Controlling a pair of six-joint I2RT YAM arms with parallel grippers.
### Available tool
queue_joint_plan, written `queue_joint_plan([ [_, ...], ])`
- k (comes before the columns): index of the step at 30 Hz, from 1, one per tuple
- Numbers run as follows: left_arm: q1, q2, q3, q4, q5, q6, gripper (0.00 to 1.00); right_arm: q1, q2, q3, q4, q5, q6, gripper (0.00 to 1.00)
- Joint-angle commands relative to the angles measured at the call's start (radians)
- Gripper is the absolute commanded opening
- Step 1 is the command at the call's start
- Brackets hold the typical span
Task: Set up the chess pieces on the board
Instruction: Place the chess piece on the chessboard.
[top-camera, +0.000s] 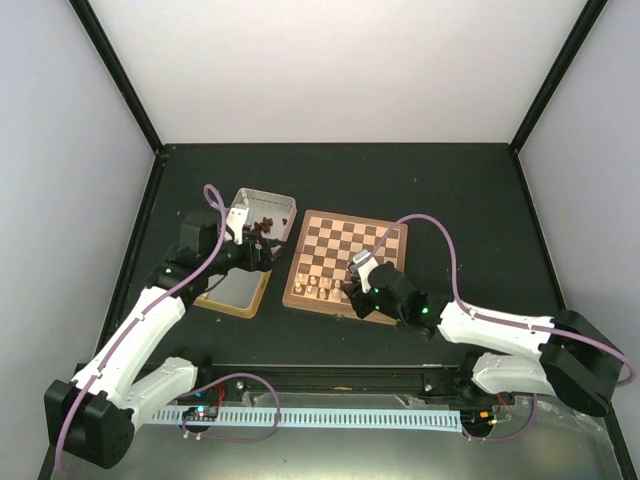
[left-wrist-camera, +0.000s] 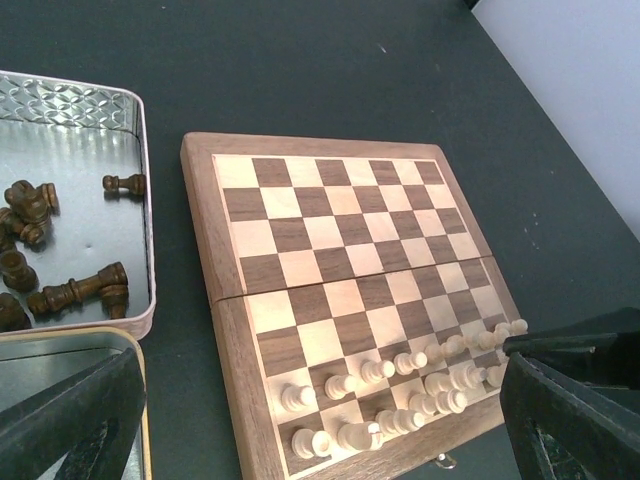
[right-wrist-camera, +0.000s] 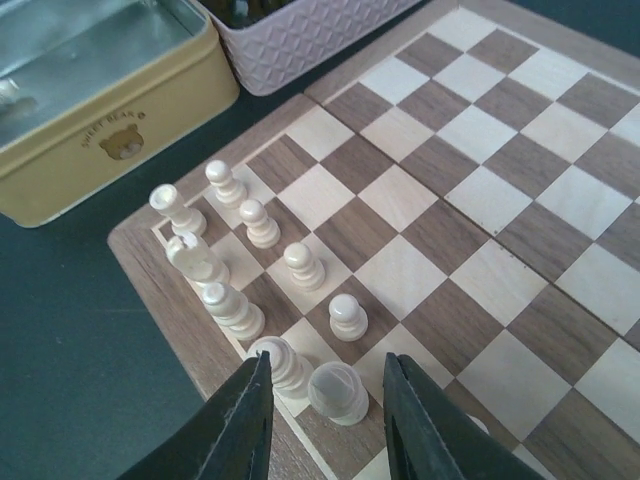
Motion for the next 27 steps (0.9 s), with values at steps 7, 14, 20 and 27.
queue_joint_plan([
  [7,0.014,0.015,0.024,0.013,0.025,-0.013,0.99,0.005,0.011,0.081,-0.113,0.004,0.033,0.32],
  [14,0.015,0.023,0.024,0.004,0.032,-0.014,0.99,0.004,0.082,0.129,-0.132,-0.001,0.049,0.27],
  [20,0.019,0.024,0.027,0.001,0.035,-0.012,0.99,0.004,0.126,0.151,-0.138,0.0,0.051,0.24],
  [27,0.022,0.029,0.027,0.0,0.04,-0.014,0.99,0.003,0.148,0.154,-0.165,-0.008,0.052,0.13],
])
